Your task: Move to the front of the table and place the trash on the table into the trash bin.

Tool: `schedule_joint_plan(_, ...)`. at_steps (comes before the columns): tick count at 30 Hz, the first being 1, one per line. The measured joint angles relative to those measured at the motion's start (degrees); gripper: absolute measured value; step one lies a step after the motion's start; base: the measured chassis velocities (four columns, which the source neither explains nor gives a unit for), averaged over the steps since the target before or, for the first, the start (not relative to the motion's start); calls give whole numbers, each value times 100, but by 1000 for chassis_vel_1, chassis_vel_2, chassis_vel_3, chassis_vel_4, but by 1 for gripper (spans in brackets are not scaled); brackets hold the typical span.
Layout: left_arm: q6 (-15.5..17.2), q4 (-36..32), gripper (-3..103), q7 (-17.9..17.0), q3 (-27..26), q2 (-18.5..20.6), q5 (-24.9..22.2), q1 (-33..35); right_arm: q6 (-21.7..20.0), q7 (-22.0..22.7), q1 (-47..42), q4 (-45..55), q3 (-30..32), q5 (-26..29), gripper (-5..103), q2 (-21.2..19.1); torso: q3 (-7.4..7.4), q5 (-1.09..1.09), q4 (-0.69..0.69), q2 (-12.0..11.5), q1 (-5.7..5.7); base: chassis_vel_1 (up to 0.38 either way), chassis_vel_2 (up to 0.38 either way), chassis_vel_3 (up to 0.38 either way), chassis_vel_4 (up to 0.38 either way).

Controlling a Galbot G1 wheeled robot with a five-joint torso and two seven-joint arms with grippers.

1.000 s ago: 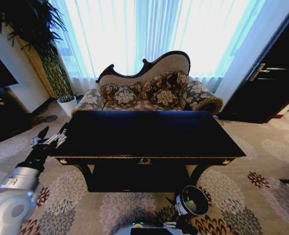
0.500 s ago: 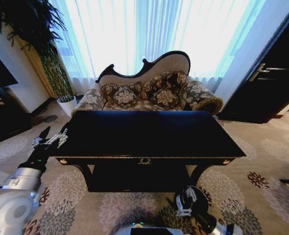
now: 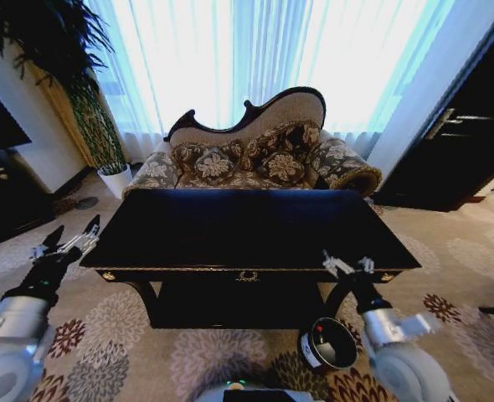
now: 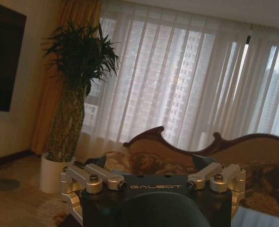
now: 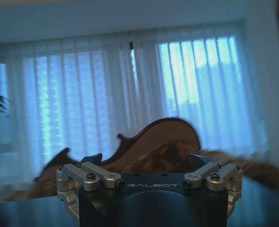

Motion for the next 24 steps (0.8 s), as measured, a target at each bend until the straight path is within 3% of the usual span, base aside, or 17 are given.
schedule_joint_plan(2, -223, -1, 100, 171, 103, -74, 284, 41, -141, 271, 165, -23, -34, -159, 100, -41, 0, 1, 0, 0, 0, 0, 0, 0, 0)
schedule_joint_plan(9, -489, 0, 100, 297, 242, -406, 669, 146, -189, 355, 439, -64, -161, -387, 100, -71, 0, 0, 0, 0, 0, 0, 0, 0, 0)
schedule_joint_plan(16, -860, 45, 100, 580, 176, -579, 1069, 167, 35, 52, 472, -144, -393, -942, 100, 47, 0, 2, 0, 0, 0, 0, 0, 0, 0)
schedule_joint_plan(20, -896, 230, 100, 668, 97, -538, 1051, 155, 17, -136, 446, -158, -389, -770, 100, -185, 0, 0, 1, 0, 0, 0, 0, 0, 0)
schedule_joint_plan(23, -1085, 417, 100, 855, 61, -475, 1039, 128, 2, -237, 388, -165, -373, -614, 100, -323, 0, -1, 0, 0, 0, 0, 0, 0, 0)
schedule_joint_plan(24, -1252, 546, 100, 1069, 37, -411, 941, 104, 13, -354, 337, -177, -341, -553, 100, -392, 0, 0, 0, 0, 0, 0, 0, 0, 0)
